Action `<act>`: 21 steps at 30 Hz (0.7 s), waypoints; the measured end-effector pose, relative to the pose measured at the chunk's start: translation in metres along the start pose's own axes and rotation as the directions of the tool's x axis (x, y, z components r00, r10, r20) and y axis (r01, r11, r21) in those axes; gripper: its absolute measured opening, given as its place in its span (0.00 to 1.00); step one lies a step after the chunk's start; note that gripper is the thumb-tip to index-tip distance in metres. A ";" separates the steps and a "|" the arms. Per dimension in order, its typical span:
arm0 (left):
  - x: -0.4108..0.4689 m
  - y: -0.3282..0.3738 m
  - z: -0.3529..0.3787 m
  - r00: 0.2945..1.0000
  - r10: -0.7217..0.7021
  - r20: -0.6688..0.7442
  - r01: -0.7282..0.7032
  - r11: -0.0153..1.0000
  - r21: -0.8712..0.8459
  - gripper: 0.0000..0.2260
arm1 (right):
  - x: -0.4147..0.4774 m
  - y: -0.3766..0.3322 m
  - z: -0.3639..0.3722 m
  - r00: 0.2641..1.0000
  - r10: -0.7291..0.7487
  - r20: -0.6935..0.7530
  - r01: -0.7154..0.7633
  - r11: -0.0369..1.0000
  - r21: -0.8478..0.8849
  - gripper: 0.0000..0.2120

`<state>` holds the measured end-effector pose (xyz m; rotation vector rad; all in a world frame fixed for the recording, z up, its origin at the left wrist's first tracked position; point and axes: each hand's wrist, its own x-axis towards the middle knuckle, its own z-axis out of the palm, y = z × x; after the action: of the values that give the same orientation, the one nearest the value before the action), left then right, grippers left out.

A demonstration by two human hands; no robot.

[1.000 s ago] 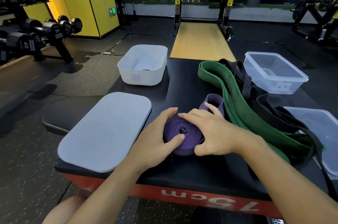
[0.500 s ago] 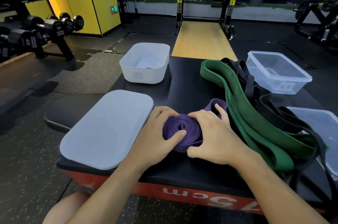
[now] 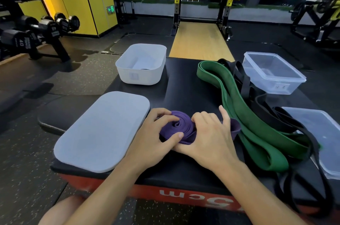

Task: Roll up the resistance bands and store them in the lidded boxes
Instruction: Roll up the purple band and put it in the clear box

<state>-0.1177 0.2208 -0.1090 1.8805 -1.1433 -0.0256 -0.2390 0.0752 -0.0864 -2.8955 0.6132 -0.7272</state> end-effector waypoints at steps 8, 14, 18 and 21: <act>0.001 -0.004 0.000 1.000 0.024 0.017 -0.024 1.000 -0.011 0.17 | 0.014 0.056 -0.029 0.906 -0.199 0.375 0.153 0.977 0.149 0.33; 0.001 -0.005 0.001 1.000 0.013 0.016 -0.013 1.000 -0.021 0.17 | 0.016 0.084 -0.042 0.890 -0.225 0.396 0.168 0.970 0.174 0.14; 0.001 -0.005 0.000 1.000 0.007 0.022 -0.006 0.999 -0.034 0.16 | 0.010 0.084 -0.041 0.902 -0.223 0.369 0.191 0.974 0.121 0.07; 0.001 -0.006 0.001 1.000 0.008 0.023 -0.007 1.000 -0.031 0.17 | 0.003 0.080 -0.041 0.920 -0.237 0.311 0.223 0.971 0.082 0.08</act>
<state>-0.1132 0.2204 -0.1131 1.8533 -1.1592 -0.0600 -0.2844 0.0011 -0.0635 -2.9780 0.2183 -0.2721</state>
